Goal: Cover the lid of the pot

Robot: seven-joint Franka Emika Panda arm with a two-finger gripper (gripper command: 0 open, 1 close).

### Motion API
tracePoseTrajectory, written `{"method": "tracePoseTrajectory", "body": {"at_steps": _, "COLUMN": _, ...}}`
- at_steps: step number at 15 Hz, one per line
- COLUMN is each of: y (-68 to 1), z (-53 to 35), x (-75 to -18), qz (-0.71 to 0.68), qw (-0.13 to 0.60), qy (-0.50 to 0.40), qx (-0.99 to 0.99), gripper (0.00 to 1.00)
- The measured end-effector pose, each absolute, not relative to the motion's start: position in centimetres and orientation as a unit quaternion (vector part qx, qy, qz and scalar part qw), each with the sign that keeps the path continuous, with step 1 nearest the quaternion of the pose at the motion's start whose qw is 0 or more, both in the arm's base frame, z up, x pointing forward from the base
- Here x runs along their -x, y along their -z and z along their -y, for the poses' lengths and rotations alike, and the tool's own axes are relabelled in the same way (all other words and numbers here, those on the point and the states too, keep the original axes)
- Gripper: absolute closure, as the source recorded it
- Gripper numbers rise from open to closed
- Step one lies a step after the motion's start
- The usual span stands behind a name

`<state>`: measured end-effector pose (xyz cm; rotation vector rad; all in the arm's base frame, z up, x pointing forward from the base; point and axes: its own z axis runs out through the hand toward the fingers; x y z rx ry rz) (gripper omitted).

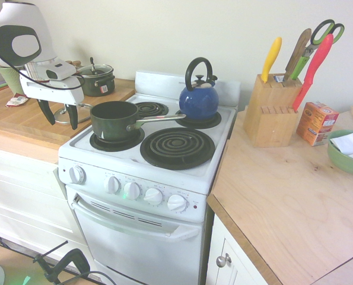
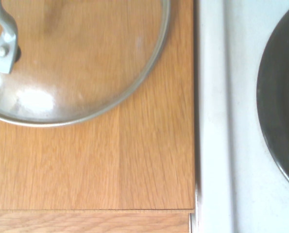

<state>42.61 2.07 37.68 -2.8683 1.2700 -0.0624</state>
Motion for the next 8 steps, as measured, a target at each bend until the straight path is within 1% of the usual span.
{"method": "tracePoseTrajectory", "body": {"at_steps": 3, "y": -38.1, "z": -2.0, "x": -42.9, "qz": -0.408, "qw": 0.007, "qy": 0.031, "qx": 0.912, "gripper": 0.00}}
{"method": "tracePoseTrajectory", "body": {"at_steps": 8, "y": -45.0, "z": -3.0, "x": -46.6, "qz": -0.451, "qw": 0.033, "qy": 0.094, "qx": 0.887, "gripper": 0.00}}
